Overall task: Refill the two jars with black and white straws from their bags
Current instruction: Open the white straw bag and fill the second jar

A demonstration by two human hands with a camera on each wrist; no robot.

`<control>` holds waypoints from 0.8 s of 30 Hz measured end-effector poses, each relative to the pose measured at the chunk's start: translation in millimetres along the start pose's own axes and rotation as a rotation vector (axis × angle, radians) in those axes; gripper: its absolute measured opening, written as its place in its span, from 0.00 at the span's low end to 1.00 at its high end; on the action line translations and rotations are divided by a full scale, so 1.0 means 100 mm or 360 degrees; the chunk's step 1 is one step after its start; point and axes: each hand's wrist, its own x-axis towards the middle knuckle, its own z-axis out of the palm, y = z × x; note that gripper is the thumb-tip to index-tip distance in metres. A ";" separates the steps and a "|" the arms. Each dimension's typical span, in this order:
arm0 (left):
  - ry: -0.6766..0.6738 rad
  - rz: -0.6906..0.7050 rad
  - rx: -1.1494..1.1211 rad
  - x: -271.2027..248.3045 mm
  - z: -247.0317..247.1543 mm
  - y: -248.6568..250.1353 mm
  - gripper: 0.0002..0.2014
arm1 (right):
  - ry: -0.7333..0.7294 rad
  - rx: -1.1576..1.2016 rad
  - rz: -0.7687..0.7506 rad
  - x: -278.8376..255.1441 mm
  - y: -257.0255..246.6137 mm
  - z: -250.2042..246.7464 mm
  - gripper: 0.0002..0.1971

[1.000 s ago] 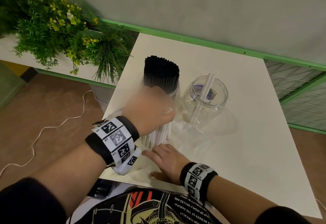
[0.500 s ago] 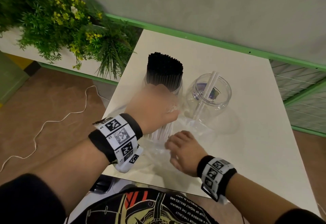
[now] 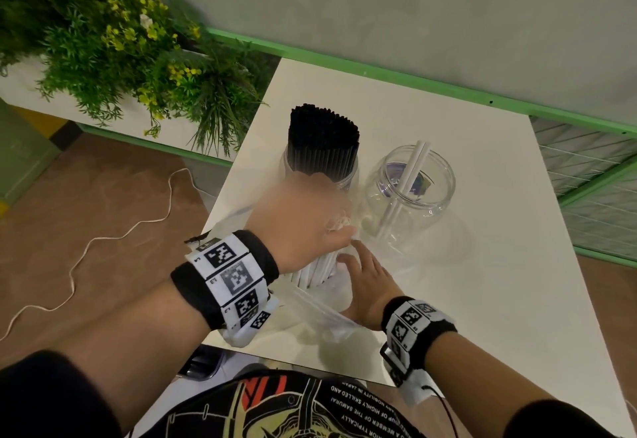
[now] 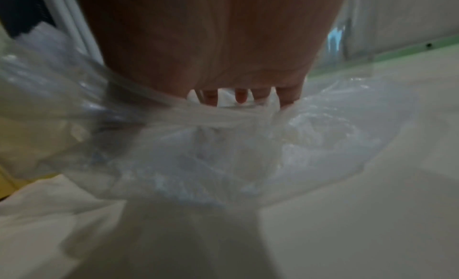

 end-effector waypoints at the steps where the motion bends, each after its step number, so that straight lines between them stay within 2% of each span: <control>1: -0.0009 0.0007 0.0002 0.00 0.00 0.02 0.23 | -0.0022 0.0015 0.0028 0.02 0.00 0.07 0.55; 4: -0.0004 0.0005 -0.0004 0.00 0.01 0.04 0.22 | -0.0092 -0.0019 0.0046 0.06 0.01 0.20 0.58; 6: 0.0000 0.0004 -0.0006 0.01 0.02 0.03 0.22 | -0.0038 0.0088 0.0035 0.06 0.04 0.16 0.55; 9: -0.0006 -0.0003 -0.0007 0.01 0.01 -0.01 0.23 | 0.0018 0.0550 0.0135 0.01 0.17 -0.02 0.48; 12: -0.0010 0.0011 0.0007 0.00 0.00 -0.03 0.23 | 0.0113 0.0657 0.0148 -0.03 0.26 -0.26 0.33; 13: -0.0004 0.0023 0.0004 0.00 0.00 -0.03 0.23 | 0.0146 0.0712 0.0121 -0.05 0.24 -0.38 0.32; 16: 0.0013 0.0054 -0.0008 -0.01 0.00 -0.03 0.22 | 0.0202 0.1058 -0.0077 -0.15 0.07 -0.73 0.39; 18: 0.0005 0.0051 -0.0001 0.00 -0.02 -0.03 0.22 | 0.0110 0.1225 -0.0158 -0.26 -0.08 -0.88 0.41; 20: 0.0016 0.0040 -0.0005 0.00 -0.03 -0.04 0.23 | 0.0066 0.1169 -0.0135 -0.41 -0.23 -0.84 0.36; 21: 0.0019 0.0030 -0.0012 0.00 -0.03 -0.05 0.23 | 0.0133 0.1047 -0.0152 -0.48 -0.29 -0.76 0.34; 22: 0.0016 0.0023 -0.0020 0.01 -0.04 -0.05 0.23 | 0.0230 0.0889 -0.0237 -0.54 -0.34 -0.67 0.32; 24: -0.0002 0.0017 -0.0035 0.02 -0.05 -0.06 0.24 | 0.0314 0.0554 -0.0632 -0.57 -0.40 -0.45 0.26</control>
